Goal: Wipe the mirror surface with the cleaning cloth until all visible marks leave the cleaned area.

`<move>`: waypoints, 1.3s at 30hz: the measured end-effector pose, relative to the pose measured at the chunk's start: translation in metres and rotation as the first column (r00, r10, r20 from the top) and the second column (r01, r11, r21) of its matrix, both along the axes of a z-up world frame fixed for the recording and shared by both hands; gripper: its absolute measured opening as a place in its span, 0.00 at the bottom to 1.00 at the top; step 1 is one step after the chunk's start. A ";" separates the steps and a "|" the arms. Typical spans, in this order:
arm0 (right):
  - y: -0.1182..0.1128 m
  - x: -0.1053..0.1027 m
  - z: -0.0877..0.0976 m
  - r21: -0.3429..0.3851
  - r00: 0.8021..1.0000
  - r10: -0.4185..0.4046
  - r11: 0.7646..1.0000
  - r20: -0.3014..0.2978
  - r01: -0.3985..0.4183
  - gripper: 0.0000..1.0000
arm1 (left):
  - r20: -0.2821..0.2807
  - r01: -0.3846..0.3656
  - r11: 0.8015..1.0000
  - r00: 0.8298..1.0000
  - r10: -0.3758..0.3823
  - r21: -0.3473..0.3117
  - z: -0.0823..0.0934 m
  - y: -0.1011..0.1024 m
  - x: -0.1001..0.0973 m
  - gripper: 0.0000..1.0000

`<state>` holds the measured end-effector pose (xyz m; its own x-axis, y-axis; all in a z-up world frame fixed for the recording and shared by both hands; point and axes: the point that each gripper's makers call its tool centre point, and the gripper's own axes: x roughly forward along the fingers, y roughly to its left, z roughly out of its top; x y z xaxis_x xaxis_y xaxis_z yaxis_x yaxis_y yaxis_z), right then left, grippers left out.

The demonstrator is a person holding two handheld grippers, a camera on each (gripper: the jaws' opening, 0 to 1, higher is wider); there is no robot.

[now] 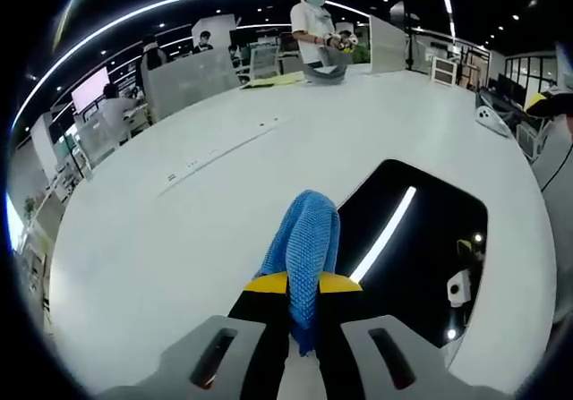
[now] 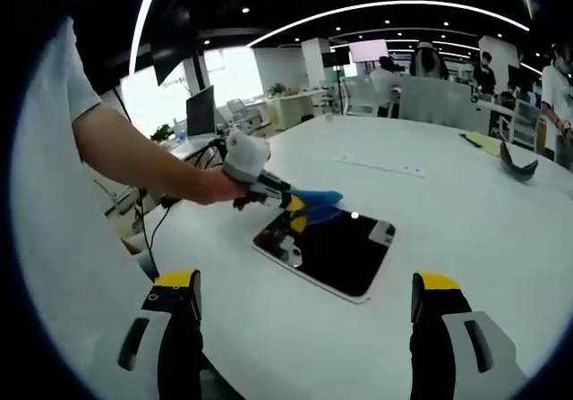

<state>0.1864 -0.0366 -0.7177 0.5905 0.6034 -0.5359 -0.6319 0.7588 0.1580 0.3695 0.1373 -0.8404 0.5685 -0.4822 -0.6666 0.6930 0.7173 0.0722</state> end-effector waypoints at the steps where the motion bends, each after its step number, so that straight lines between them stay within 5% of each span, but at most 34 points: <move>1: 0.000 0.000 0.000 0.001 1.000 0.000 1.000 -0.002 0.000 0.97 | 0.000 0.000 1.000 1.000 0.000 -0.001 0.000 0.000 0.000 0.06; 39: -0.010 -0.001 0.004 0.000 1.000 -0.031 1.000 0.004 0.031 0.97 | -0.009 0.034 0.999 0.999 -0.034 -0.006 0.000 -0.022 -0.005 0.06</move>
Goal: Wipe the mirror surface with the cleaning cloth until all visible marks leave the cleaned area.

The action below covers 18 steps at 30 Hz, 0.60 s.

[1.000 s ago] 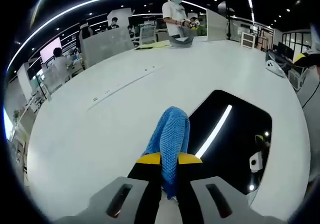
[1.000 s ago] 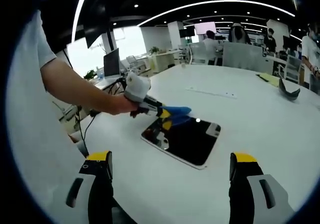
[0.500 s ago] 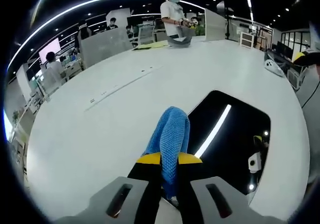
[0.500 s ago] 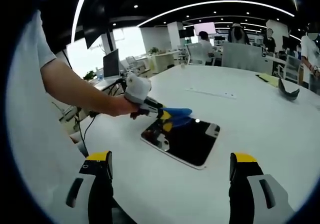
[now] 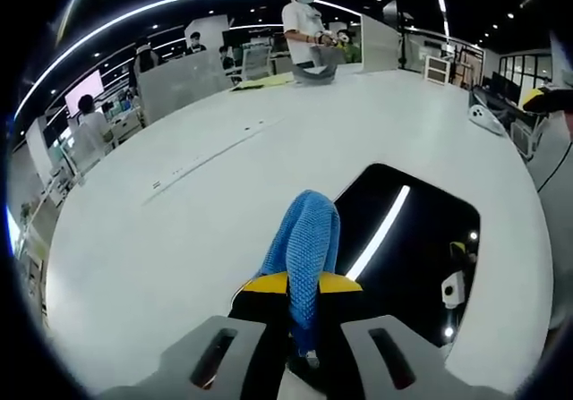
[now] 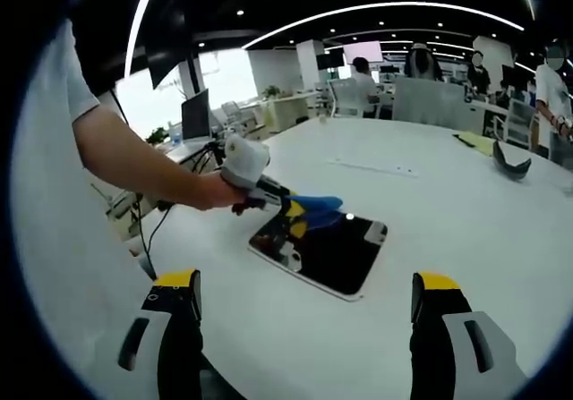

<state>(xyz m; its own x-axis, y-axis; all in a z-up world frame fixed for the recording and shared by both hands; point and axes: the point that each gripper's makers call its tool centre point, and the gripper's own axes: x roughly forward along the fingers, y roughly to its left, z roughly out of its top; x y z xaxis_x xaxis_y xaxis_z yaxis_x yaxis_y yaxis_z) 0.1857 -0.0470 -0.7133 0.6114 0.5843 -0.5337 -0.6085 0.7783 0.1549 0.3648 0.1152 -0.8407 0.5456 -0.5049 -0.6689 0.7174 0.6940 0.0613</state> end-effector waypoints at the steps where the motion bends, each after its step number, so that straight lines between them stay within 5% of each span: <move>1: 0.000 0.000 0.000 0.000 1.000 0.000 1.000 0.001 0.000 0.97 | -0.001 0.002 1.000 1.000 -0.002 -0.001 0.000 -0.001 0.000 0.06; 8: -0.001 0.001 0.000 0.000 1.000 -0.003 1.000 0.002 0.003 0.97 | 0.009 0.066 0.997 0.998 -0.066 0.035 0.000 -0.009 -0.002 0.06; 18: 0.005 -0.002 -0.003 0.002 1.000 0.004 1.000 -0.003 -0.004 0.97 | 0.001 0.062 0.998 0.998 -0.062 0.023 -0.001 -0.019 -0.003 0.06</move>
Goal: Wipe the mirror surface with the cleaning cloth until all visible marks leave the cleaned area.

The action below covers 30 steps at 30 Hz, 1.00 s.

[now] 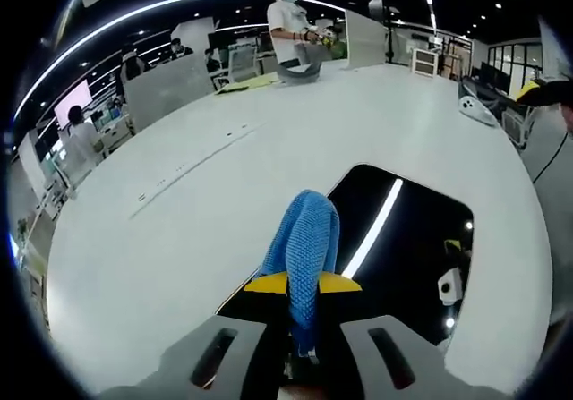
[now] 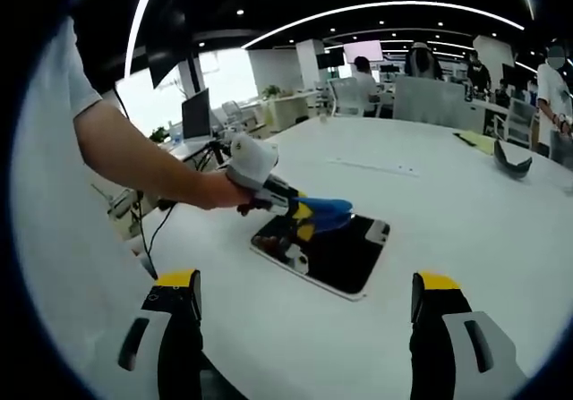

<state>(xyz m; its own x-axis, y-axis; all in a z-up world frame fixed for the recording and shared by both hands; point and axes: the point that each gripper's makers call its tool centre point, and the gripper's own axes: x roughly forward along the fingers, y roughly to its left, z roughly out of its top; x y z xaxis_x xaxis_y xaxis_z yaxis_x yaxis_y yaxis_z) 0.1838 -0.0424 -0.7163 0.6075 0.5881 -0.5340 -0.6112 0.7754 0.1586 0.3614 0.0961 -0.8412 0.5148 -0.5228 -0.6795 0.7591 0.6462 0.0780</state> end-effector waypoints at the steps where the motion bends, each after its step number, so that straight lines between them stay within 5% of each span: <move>1: 0.000 0.000 0.000 0.000 1.000 0.000 1.000 -0.001 0.000 0.97 | 0.000 0.001 1.000 1.000 -0.001 0.000 0.000 -0.001 0.000 0.06; 30: 0.002 0.002 -0.001 0.007 1.000 -0.007 1.000 -0.005 0.007 0.97 | 0.008 0.049 0.999 0.999 -0.049 -0.001 -0.001 -0.028 -0.003 0.06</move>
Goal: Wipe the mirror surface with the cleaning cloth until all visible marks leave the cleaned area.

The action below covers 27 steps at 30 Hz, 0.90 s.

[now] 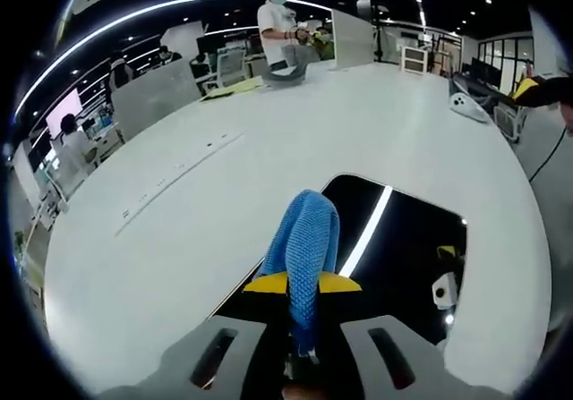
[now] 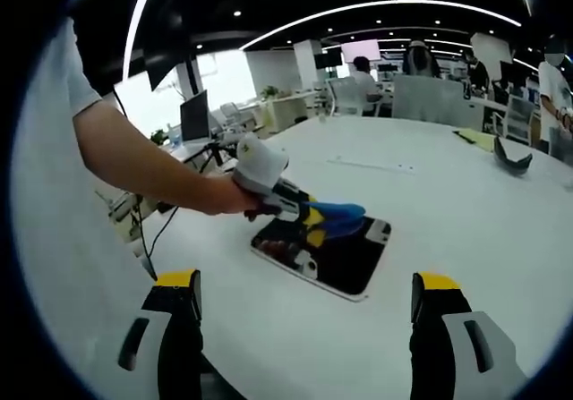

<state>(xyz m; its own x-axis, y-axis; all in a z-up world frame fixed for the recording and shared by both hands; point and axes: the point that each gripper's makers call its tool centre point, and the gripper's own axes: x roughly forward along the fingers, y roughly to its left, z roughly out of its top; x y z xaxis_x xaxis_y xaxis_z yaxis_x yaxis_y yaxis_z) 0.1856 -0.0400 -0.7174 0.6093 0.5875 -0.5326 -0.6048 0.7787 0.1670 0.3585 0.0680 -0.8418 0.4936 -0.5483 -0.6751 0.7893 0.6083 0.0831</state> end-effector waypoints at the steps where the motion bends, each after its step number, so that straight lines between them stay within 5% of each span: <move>1: 0.000 0.000 0.000 0.001 1.000 -0.001 1.000 -0.002 0.001 0.97 | 0.000 0.001 1.000 1.000 -0.001 -0.001 0.000 -0.001 0.000 0.06; 27: -0.010 -0.001 -0.001 0.004 0.999 -0.031 1.000 -0.006 0.031 0.97 | -0.004 0.030 1.000 1.000 -0.030 -0.006 0.000 -0.025 -0.004 0.06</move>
